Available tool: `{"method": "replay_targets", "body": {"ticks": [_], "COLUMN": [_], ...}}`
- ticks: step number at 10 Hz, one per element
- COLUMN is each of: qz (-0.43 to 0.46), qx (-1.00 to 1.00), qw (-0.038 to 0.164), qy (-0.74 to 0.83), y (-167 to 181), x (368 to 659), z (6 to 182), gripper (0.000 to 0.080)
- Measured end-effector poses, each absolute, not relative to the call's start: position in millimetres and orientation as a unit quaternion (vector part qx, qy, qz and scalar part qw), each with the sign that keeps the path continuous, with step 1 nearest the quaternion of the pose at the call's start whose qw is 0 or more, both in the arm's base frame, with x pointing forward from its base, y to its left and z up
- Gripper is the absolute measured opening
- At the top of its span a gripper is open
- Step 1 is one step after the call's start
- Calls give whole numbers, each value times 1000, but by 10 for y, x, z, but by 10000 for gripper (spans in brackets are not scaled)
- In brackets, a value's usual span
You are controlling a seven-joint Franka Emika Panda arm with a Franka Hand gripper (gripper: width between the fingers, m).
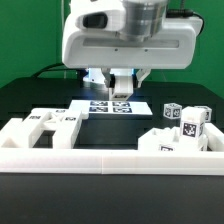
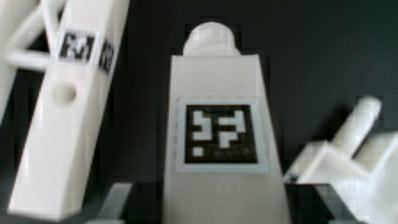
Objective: Assemble chair
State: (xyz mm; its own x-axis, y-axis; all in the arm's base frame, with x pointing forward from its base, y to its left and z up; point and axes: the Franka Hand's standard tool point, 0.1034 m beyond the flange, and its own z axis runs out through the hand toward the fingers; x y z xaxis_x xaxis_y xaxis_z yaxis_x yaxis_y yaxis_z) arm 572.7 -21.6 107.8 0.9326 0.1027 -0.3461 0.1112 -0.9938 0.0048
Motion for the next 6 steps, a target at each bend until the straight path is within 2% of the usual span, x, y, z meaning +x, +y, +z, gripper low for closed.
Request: {"method": "replay_targets", "body": {"ticks": [3, 4, 6], "qz": [-54, -42, 37], "qx": [997, 997, 997], "qw": [20, 20, 23], "qy": [56, 57, 56], "y": [-266, -232, -172], "x": [5834, 5817, 6045], "z": [1068, 1050, 1143], "gripper": [291, 291, 291]}}
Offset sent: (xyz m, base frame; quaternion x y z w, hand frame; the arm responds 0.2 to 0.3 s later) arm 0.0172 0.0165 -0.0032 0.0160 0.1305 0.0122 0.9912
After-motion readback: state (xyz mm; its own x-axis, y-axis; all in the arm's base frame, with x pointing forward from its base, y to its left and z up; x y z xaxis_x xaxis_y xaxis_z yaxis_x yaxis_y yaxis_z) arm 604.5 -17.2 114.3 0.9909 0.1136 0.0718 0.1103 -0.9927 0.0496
